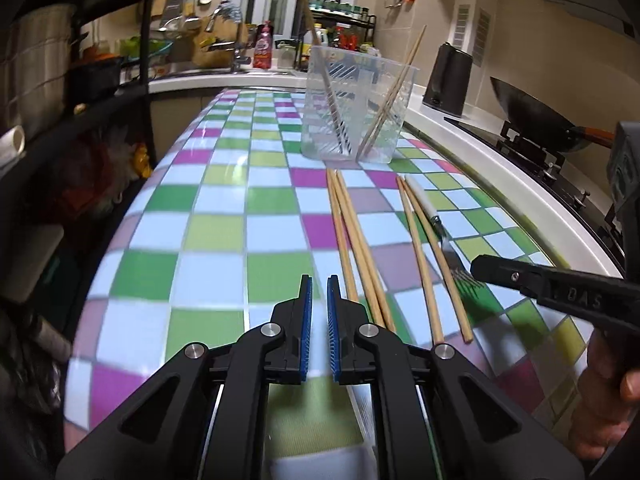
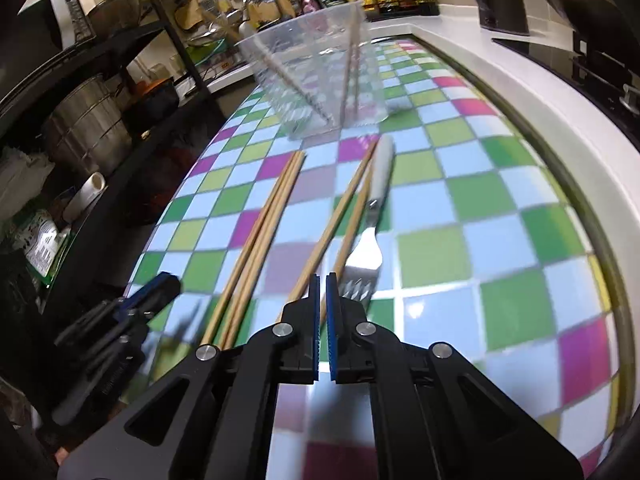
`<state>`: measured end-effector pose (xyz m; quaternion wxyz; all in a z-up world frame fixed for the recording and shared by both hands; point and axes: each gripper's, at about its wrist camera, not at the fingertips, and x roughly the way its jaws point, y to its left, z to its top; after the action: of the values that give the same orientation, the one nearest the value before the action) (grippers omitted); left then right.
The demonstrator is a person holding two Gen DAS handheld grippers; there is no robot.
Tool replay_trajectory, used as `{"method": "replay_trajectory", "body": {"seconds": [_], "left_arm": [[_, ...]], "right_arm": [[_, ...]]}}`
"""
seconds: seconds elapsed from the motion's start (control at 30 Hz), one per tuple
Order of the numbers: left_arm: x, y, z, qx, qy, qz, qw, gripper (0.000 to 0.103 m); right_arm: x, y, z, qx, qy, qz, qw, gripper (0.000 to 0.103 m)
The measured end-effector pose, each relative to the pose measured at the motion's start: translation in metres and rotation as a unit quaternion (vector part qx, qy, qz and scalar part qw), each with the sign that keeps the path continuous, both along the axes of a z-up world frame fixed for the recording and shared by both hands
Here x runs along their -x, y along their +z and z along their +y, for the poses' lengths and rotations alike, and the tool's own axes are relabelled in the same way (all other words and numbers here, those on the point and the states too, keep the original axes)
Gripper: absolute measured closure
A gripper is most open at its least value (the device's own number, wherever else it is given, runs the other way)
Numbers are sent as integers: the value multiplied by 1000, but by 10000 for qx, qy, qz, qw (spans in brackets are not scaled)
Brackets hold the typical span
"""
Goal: Organize utensils
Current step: 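Move both open tools back down to the loose chopsticks on the cloth, then close the left tool on a wooden chopstick while the right tool grasps another chopstick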
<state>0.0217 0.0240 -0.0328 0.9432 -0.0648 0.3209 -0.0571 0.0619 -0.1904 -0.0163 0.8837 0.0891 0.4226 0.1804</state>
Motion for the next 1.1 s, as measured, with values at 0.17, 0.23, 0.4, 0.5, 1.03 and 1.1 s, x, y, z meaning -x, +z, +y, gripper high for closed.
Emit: {"method": "replay_trajectory", "body": {"seconds": [0.17, 0.23, 0.4, 0.5, 1.03, 1.1], "left_arm": [[5, -3, -7, -1, -107, -59, 9999, 94], [7, -4, -11, -17, -130, -71, 9999, 94], [9, -10, -25, -156, -298, 26, 9994, 94], [10, -14, -31, -303, -289, 82, 9991, 95], [14, -19, -24, -724, 267, 63, 9970, 95], [15, -19, -23, -717, 266, 56, 9971, 95]], "right_arm": [[11, -10, 11, 347, -114, 48, 9993, 84], [10, -17, 12, 401, -121, 160, 9990, 76], [11, -19, 14, 560, -100, 66, 9984, 76], [13, -19, 15, 658, -85, 3, 9978, 76], [19, -22, 25, 1259, -32, -514, 9907, 97], [18, -22, 24, 1300, -67, -542, 9900, 97]]}}
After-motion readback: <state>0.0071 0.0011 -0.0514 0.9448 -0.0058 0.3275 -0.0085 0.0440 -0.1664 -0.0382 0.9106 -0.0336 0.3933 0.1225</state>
